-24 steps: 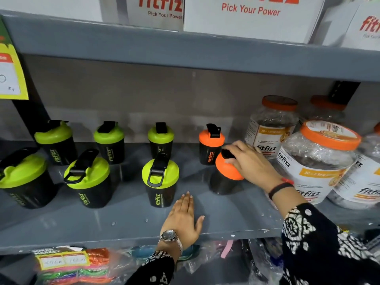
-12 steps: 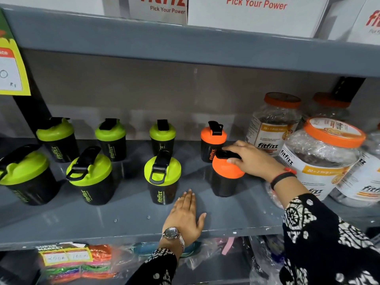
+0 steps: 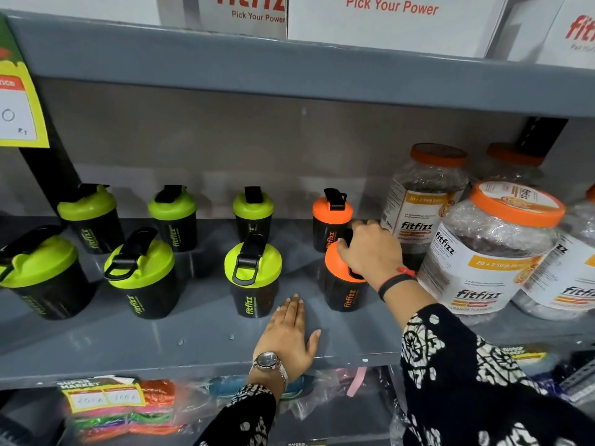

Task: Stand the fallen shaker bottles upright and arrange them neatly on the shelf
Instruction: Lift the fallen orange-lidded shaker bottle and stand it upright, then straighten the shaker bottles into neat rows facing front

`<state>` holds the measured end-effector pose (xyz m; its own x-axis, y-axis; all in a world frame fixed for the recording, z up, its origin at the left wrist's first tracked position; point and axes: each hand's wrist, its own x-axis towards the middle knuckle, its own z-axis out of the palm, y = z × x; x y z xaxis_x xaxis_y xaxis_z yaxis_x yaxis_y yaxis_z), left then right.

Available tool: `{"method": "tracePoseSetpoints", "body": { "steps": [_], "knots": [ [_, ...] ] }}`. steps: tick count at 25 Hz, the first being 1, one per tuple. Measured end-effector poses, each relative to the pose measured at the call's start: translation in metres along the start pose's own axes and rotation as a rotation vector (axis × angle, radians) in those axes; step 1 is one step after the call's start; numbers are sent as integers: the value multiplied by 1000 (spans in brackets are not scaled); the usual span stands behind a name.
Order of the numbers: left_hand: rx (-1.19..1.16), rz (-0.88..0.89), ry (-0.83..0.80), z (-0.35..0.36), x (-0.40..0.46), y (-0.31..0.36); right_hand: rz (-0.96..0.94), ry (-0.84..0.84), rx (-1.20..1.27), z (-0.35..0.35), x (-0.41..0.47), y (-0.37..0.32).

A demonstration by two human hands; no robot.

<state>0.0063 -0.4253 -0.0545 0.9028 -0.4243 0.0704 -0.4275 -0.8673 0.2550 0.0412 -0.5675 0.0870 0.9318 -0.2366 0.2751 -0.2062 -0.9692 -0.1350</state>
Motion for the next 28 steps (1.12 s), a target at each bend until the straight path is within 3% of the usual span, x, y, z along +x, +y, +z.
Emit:
{"method": "tracePoseSetpoints", "body": {
  "steps": [3,7,12,14,16,18,22,28],
  "knots": [
    [15,-12,-18,-2,1,2,57,9,69,-4,-4,0],
    [-83,-6,62,-4,-6,1,211,268,433,7,-35,33],
    [-486,-106,374,-5,-33,-21,271,-70,654,76,-92,66],
    [-608,-243,608,-7,-38,-32,282,-142,681,87,-95,61],
    [-694,-429,729,-16,-35,-38,298,-160,771,92,-92,53],
    [-795,-581,650,-28,-27,-38,309,-142,865,94,-85,44],
    [-828,-520,472,-36,-6,-51,358,-58,958,93,-76,31],
    [-783,-521,488,-32,4,-57,394,28,949,94,-75,23]
  ]
}}
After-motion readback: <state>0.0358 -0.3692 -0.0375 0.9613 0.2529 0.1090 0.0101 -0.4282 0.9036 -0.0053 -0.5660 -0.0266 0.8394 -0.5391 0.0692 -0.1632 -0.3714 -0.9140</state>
